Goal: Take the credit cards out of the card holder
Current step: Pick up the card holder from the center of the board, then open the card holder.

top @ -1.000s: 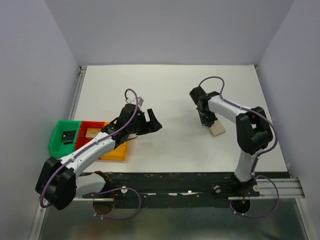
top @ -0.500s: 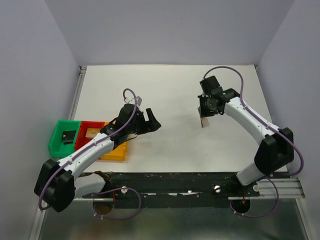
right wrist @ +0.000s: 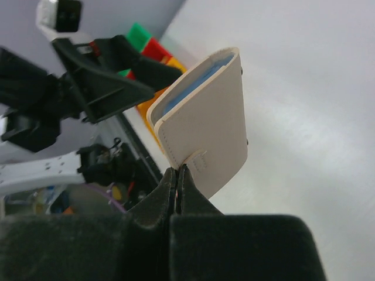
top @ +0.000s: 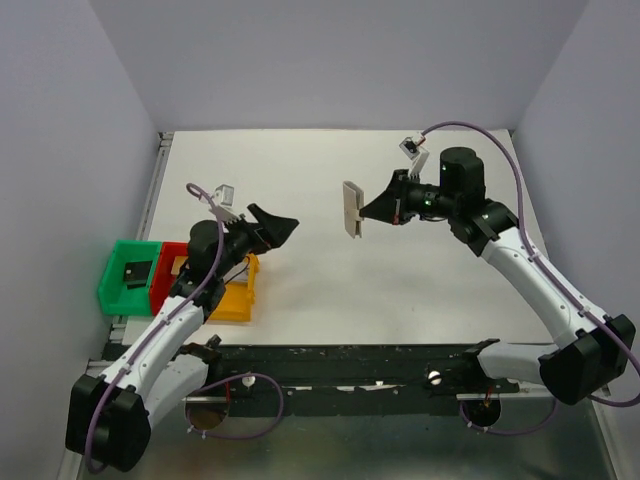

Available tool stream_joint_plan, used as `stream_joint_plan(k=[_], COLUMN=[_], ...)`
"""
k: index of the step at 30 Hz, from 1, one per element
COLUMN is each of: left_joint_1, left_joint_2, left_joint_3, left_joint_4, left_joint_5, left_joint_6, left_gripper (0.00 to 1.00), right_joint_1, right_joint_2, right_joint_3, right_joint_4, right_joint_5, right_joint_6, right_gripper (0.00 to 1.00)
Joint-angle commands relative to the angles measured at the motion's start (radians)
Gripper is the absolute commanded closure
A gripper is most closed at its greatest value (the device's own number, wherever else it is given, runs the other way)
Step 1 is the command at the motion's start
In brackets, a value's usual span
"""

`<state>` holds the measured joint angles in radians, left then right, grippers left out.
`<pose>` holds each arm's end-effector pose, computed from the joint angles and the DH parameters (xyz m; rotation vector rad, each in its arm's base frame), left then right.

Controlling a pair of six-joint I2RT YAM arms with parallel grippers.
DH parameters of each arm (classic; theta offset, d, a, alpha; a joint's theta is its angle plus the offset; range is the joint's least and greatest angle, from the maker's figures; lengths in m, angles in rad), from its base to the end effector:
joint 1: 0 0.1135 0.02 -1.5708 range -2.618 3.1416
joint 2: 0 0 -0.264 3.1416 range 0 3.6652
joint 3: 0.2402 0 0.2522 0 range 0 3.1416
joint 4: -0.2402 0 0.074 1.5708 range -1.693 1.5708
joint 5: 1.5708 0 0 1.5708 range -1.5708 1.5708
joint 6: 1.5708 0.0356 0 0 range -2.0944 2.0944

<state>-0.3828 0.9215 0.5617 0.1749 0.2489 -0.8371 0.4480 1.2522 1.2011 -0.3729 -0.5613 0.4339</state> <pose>0.1984 -0.0894 0.2737 -0.2325 1.8708 -1.0841 0.2441 0.1383 0.3688 -0.3997 2.0662 1.1096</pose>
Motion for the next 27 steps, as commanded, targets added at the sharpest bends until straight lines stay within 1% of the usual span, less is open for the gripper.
stream_joint_plan(k=[1, 4, 7, 9, 12, 13, 16, 20, 22, 27], left_joint_1=[0.111, 0.157, 0.165, 0.165, 0.165, 0.165, 0.145, 0.122, 0.107, 0.047], left_joint_2=[-0.067, -0.072, -0.043, 0.008, 0.123, 0.167, 0.209, 0.189, 0.197, 0.211], left_joint_3=[-0.106, -0.126, -0.129, -0.134, -0.135, -0.117, -0.057, -0.027, -0.002, 0.044], left_joint_4=[0.438, 0.622, 0.815, 1.017, 1.364, 1.426, 1.427, 1.425, 1.425, 1.422], left_joint_5=[0.251, 0.393, 0.495, 0.547, 0.608, 0.633, 0.696, 0.701, 0.716, 0.73], left_joint_6=[-0.106, -0.143, -0.212, -0.287, -0.465, -0.52, -0.536, -0.511, -0.517, -0.508], left_gripper=[0.02, 0.01, 0.01, 0.01, 0.01, 0.01, 0.01, 0.01, 0.01, 0.01], right_joint_1=[0.004, 0.003, 0.003, 0.003, 0.003, 0.003, 0.003, 0.003, 0.003, 0.004], right_joint_2=[-0.054, -0.092, -0.093, -0.074, -0.037, -0.022, 0.027, 0.101, 0.118, 0.119], right_joint_3=[-0.087, -0.196, -0.265, -0.296, -0.322, -0.324, -0.314, -0.285, -0.273, -0.271], right_joint_4=[0.303, 0.594, 0.851, 1.035, 1.268, 1.351, 1.602, 1.834, 1.864, 1.862], right_joint_5=[-0.394, -0.512, -0.593, -0.638, -0.675, -0.687, -0.713, -0.729, -0.73, -0.733], right_joint_6=[0.081, 0.219, 0.385, 0.491, 0.665, 0.725, 0.922, 1.109, 1.141, 1.134], right_gripper=[1.0, 1.0, 1.0, 1.0, 0.99, 0.99, 0.99, 0.99, 0.99, 0.99])
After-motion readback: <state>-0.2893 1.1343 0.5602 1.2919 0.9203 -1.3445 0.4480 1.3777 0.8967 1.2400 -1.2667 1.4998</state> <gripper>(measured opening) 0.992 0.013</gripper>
